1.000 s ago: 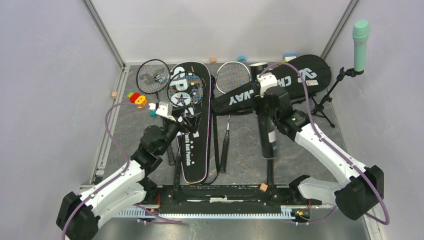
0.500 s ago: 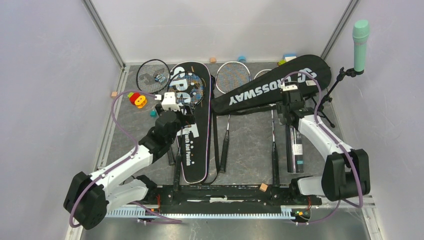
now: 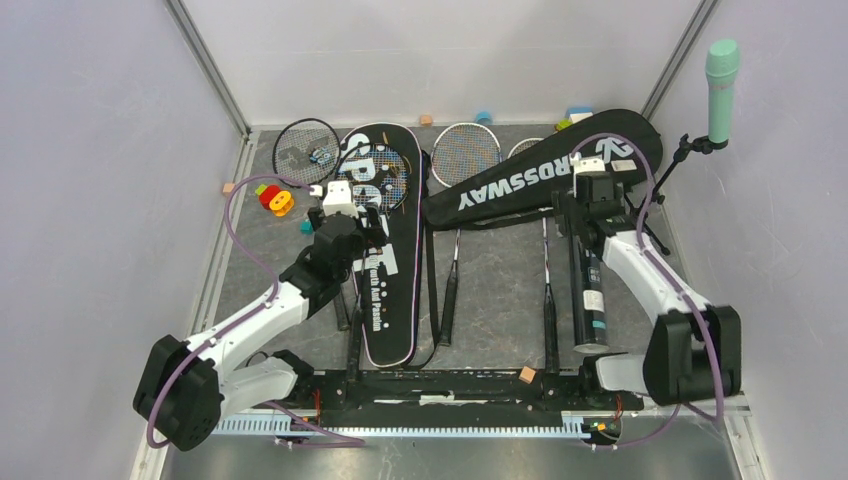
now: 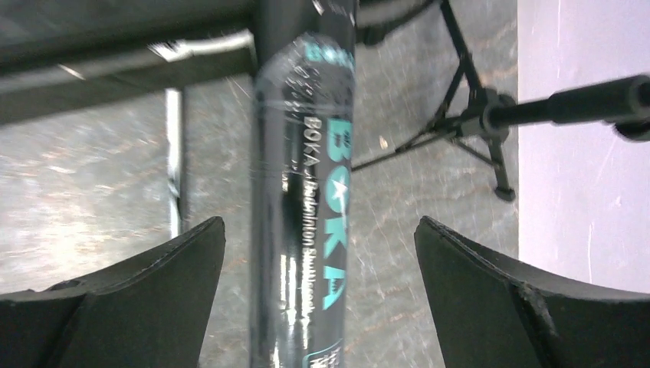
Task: Pack up the badminton gear
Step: Place the shuttle tube at the center of the board, then adjust the racket bag at the center of the board.
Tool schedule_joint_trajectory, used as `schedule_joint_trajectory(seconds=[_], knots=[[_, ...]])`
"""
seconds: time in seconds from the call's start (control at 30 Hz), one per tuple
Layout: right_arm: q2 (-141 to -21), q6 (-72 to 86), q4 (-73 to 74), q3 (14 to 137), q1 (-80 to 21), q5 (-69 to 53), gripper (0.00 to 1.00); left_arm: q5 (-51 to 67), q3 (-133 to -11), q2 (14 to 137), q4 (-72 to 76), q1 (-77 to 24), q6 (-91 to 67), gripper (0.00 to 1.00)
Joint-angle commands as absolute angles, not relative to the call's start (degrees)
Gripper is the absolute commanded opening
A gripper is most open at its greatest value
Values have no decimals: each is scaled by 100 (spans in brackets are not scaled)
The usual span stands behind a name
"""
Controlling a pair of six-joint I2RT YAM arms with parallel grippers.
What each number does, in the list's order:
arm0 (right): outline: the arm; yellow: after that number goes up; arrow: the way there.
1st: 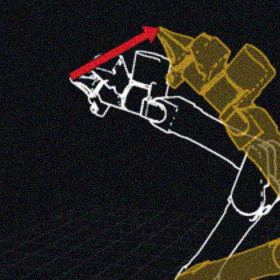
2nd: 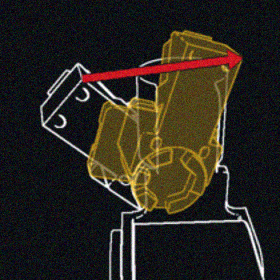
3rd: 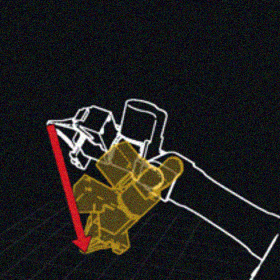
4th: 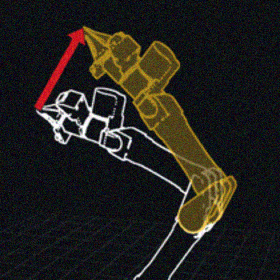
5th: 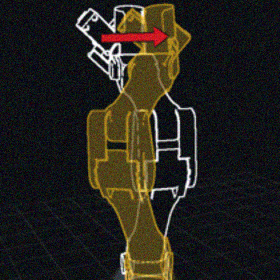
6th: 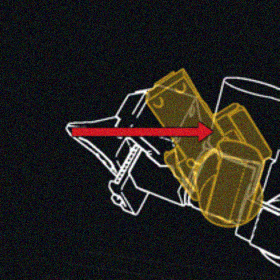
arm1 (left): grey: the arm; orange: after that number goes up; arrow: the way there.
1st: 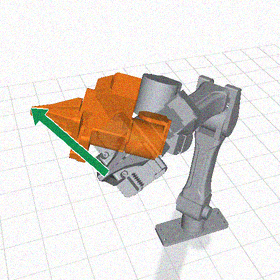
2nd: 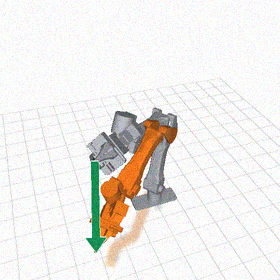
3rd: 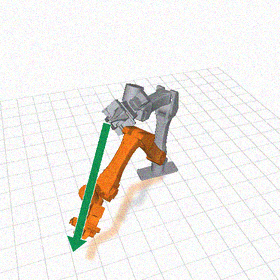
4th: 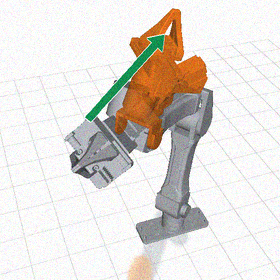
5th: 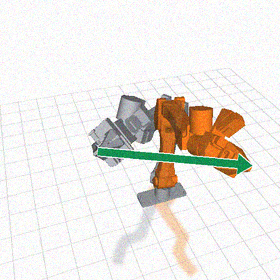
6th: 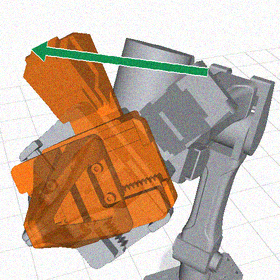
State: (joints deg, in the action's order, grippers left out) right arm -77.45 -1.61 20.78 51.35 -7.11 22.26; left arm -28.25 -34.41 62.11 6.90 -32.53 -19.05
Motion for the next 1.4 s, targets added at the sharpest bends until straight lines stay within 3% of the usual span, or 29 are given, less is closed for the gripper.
schedule_joint_trajectory(seconds=[0.0, 0.2, 0.3, 0.43, 0.53, 0.67, 1.13, 1.37], knots=[[-6658, -185, 1034, 4783, -704, 1241, 98, -2971, -3752, 6216, 595, -3217, -2118, 100], [-5657, 1236, -1130, 3418, -707, -801, 98, -2817, -3754, 6182, 492, -3191, -2280, 100], [-5809, 2140, -2270, 2896, -713, -1831, 98, -2578, -3799, 6206, 423, -3191, -2346, 100], [-6390, 2481, -2586, 2926, -783, -2127, 98, -2484, -3824, 6167, 185, -3190, -2409, 100], [-6619, 2211, -2437, 2951, -1057, -1727, 98, -2531, -3832, 6121, -35, -3161, -2558, 100], [-6837, 1890, -1795, 3132, -1393, -327, 98, -2519, -3877, 6084, -485, -3122, -2683, 100], [-7919, 4104, -3123, 2913, -1636, 918, 98, -2646, -3487, 5797, -989, -3069, -3077, 100], [-8612, 4346, -3128, 3299, -1670, 1069, 98, -2689, -3322, 5715, -967, -3051, -3101, 100]])
